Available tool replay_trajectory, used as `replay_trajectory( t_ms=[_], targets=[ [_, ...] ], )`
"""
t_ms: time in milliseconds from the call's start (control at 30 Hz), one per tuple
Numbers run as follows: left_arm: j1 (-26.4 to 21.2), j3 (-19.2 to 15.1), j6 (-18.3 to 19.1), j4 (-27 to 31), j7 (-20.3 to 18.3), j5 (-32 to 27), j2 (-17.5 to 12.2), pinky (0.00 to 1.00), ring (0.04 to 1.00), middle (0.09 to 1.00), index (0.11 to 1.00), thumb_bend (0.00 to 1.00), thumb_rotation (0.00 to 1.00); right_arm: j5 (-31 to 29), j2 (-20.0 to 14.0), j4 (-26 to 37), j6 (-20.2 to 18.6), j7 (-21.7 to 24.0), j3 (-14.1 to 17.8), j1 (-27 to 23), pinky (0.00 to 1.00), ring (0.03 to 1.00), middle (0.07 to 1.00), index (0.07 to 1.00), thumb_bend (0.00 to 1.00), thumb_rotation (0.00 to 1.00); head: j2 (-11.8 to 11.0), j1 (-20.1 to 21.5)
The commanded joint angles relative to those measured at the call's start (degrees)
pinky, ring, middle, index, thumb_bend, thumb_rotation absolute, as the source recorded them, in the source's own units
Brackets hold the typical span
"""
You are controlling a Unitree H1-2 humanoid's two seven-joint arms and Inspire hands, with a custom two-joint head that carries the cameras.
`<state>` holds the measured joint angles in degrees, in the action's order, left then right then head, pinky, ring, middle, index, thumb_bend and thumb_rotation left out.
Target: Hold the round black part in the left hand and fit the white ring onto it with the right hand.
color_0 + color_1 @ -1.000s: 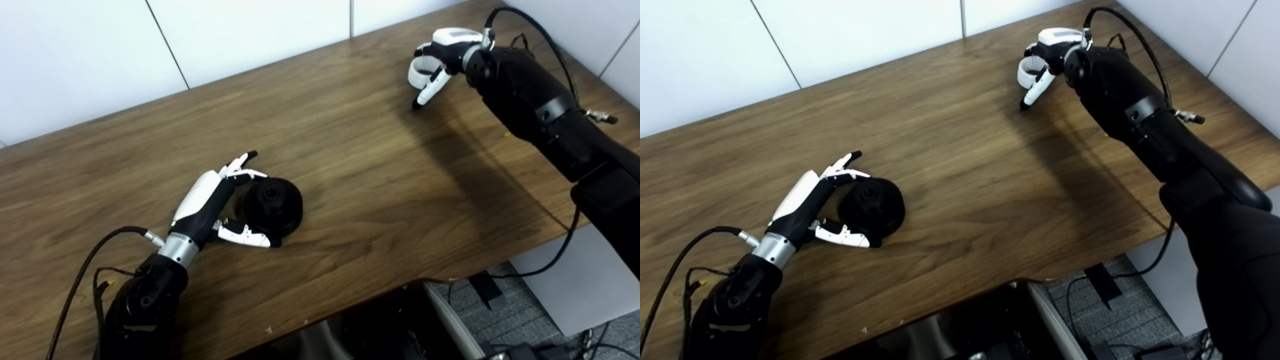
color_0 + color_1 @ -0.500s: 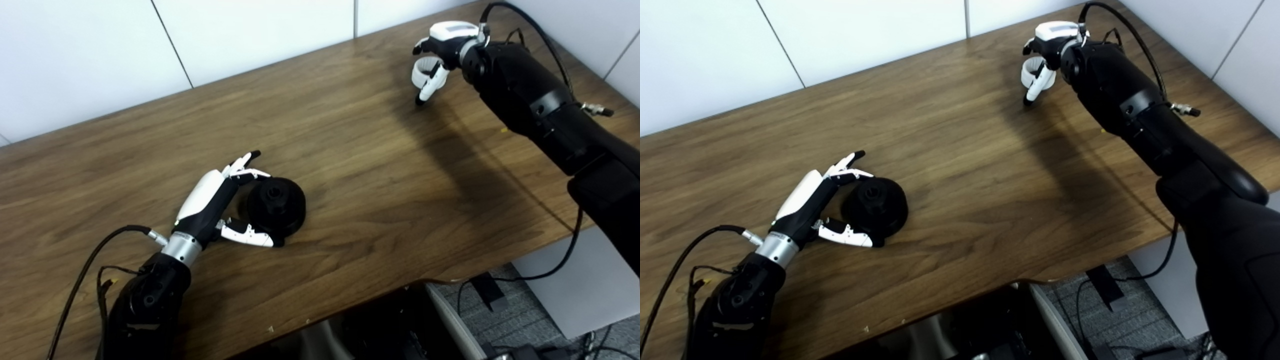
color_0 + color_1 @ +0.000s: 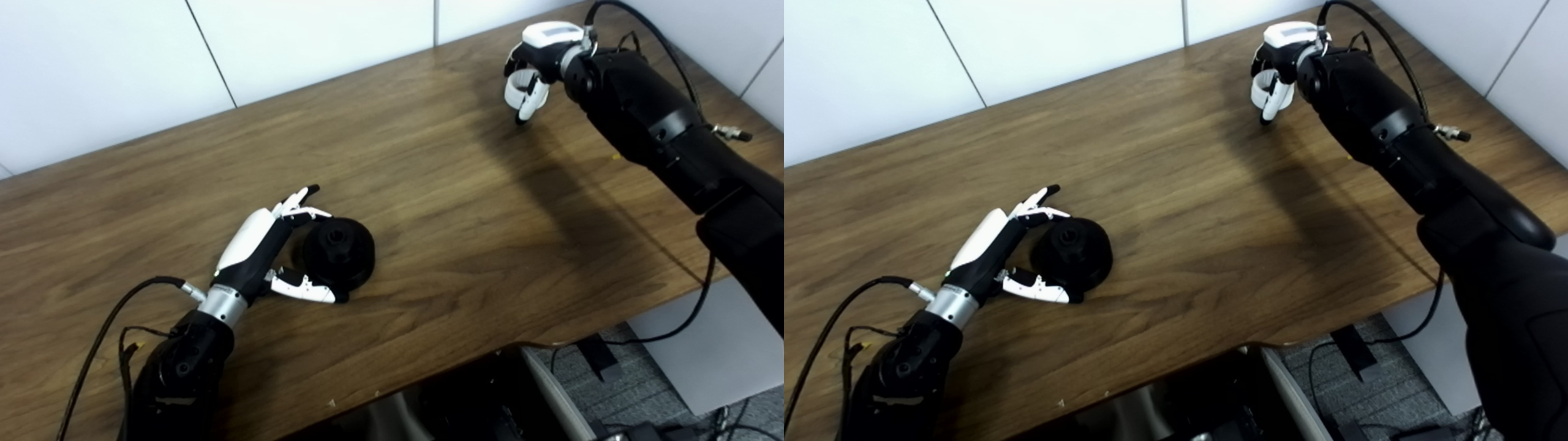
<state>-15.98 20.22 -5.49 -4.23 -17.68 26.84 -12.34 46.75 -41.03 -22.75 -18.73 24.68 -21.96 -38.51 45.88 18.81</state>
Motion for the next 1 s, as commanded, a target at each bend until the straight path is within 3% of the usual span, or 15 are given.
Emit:
replay_trajectory(
  t_ms=[0, 100, 200, 300, 633, 767, 967],
  targets=[
    [-0.88, -0.51, -0.26, 1.40, 0.44, -0.39, -0.49, 1.00, 1.000, 1.000, 0.622, 1.00, 0.28, 1.84, -2.44, 0.55, 1.88, -0.63, -0.25, -3.46, 0.90, 0.910, 0.815, 0.756, 0.76, 0.19, 0.07, -0.06],
    [-0.96, -0.66, -0.31, 1.35, 0.38, -0.64, -0.52, 1.00, 1.000, 1.000, 0.622, 1.00, 0.27, 2.15, -2.80, 0.55, 2.23, -0.11, -0.53, -3.56, 0.91, 0.923, 0.813, 0.749, 0.78, 0.18, 0.08, 0.07],
    [-1.04, -0.81, -0.50, 1.26, 0.33, -0.92, -0.54, 1.00, 1.000, 1.000, 0.618, 1.00, 0.26, 2.38, -3.18, -0.15, 3.03, 0.02, -0.80, -3.70, 0.87, 0.870, 0.789, 0.753, 0.81, 0.17, 0.13, 0.05],
    [-1.13, -0.88, -0.30, 1.37, 0.11, -0.97, -0.55, 1.00, 1.000, 1.000, 0.619, 1.00, 0.27, 2.71, -3.62, -0.53, 3.45, 0.54, -1.12, -3.84, 0.96, 0.949, 0.829, 0.761, 0.83, 0.17, 0.10, 0.16],
    [-1.21, -1.07, 0.14, 1.79, -0.50, -1.32, -0.56, 1.00, 1.000, 1.000, 0.622, 1.00, 0.27, 3.93, -4.44, -1.73, 4.61, 1.61, -2.05, -4.43, 0.94, 0.929, 0.827, 0.768, 0.84, 0.16, 0.16, 0.06],
    [-1.22, -1.12, 0.10, 1.80, -0.53, -1.16, -0.56, 1.00, 1.000, 1.000, 0.621, 1.00, 0.27, 3.96, -4.51, -2.09, 5.47, 0.46, -1.74, -4.19, 0.94, 0.913, 0.804, 0.750, 0.82, 0.13, 0.20, -0.12],
    [-1.19, -1.11, -0.19, 1.56, -0.35, -1.13, -0.45, 1.00, 1.000, 1.000, 0.620, 1.00, 0.28, 3.72, -4.47, -2.38, 7.55, -2.70, -0.72, -3.37, 0.88, 0.793, 0.741, 0.697, 0.79, 0.12, 0.35, -0.53]
  ],
)
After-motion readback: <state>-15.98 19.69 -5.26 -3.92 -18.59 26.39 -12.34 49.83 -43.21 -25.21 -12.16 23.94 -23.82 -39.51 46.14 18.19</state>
